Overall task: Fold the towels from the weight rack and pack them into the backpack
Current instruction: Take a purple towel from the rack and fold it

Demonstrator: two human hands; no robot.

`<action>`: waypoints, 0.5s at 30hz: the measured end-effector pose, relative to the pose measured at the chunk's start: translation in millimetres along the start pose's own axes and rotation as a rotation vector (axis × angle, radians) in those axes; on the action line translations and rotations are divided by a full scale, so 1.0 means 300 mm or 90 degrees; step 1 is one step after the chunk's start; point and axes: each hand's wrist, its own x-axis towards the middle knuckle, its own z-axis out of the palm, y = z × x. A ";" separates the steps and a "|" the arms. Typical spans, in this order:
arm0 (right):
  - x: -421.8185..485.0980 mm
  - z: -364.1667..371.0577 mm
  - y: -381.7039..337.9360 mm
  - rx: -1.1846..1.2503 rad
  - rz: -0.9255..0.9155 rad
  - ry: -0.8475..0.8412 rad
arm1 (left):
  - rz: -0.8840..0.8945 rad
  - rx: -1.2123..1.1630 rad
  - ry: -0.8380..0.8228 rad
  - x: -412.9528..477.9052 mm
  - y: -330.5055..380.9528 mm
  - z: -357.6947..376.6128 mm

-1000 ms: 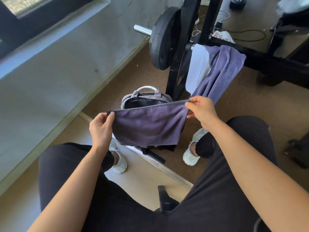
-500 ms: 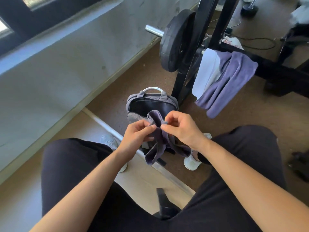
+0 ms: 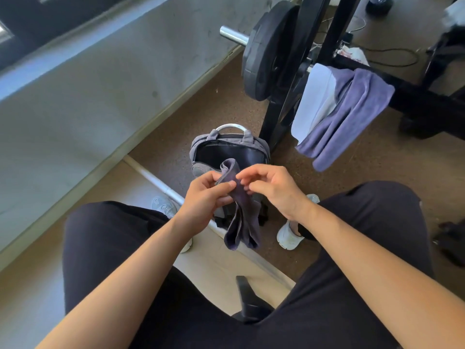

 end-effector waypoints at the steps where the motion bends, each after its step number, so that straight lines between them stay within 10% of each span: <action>1: 0.002 -0.007 0.006 0.018 0.017 0.029 | 0.006 -0.039 0.013 0.008 0.005 -0.007; 15: 0.063 0.048 0.177 -0.250 0.161 0.005 | 0.084 -0.442 0.057 0.039 0.145 -0.042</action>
